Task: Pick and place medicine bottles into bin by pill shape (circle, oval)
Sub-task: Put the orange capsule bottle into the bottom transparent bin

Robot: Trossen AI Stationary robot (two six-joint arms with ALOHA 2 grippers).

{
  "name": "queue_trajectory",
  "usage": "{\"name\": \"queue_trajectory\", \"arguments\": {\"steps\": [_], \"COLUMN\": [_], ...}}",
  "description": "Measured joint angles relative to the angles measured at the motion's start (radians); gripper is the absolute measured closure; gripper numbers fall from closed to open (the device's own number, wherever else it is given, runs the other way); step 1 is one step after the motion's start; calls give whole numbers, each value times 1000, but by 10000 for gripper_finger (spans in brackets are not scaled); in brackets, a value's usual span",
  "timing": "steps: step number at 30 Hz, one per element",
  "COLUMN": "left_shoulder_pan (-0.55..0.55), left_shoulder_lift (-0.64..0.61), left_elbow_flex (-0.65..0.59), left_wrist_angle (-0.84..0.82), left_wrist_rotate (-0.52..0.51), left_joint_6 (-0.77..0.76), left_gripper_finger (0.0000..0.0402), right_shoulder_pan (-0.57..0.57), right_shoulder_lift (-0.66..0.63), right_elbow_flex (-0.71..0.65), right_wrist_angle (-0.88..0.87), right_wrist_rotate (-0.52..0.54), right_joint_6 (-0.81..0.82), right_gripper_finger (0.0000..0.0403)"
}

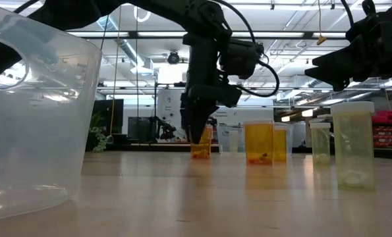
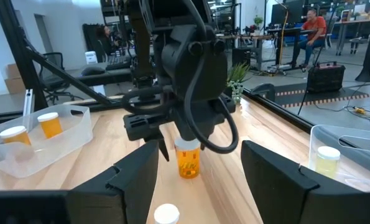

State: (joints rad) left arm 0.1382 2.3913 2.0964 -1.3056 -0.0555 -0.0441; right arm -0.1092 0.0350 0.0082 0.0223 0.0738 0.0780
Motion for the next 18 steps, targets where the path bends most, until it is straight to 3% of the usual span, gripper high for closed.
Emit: {"name": "queue_trajectory", "arguments": {"steps": [8, 18], "left_shoulder_pan": [6, 6], "left_shoulder_lift": [-1, -1], "left_elbow_flex": [0, 0], "left_wrist_angle": [63, 91], "left_wrist_rotate": [0, 0], "left_joint_6": [2, 3], "left_gripper_finger": [77, 146], "right_shoulder_pan": [0, 0], "right_shoulder_lift": [0, 0], "right_elbow_flex": [0, 0], "right_wrist_angle": [0, 1], "right_wrist_rotate": [0, 0], "right_joint_6": [0, 0], "right_gripper_finger": [166, 166]}}
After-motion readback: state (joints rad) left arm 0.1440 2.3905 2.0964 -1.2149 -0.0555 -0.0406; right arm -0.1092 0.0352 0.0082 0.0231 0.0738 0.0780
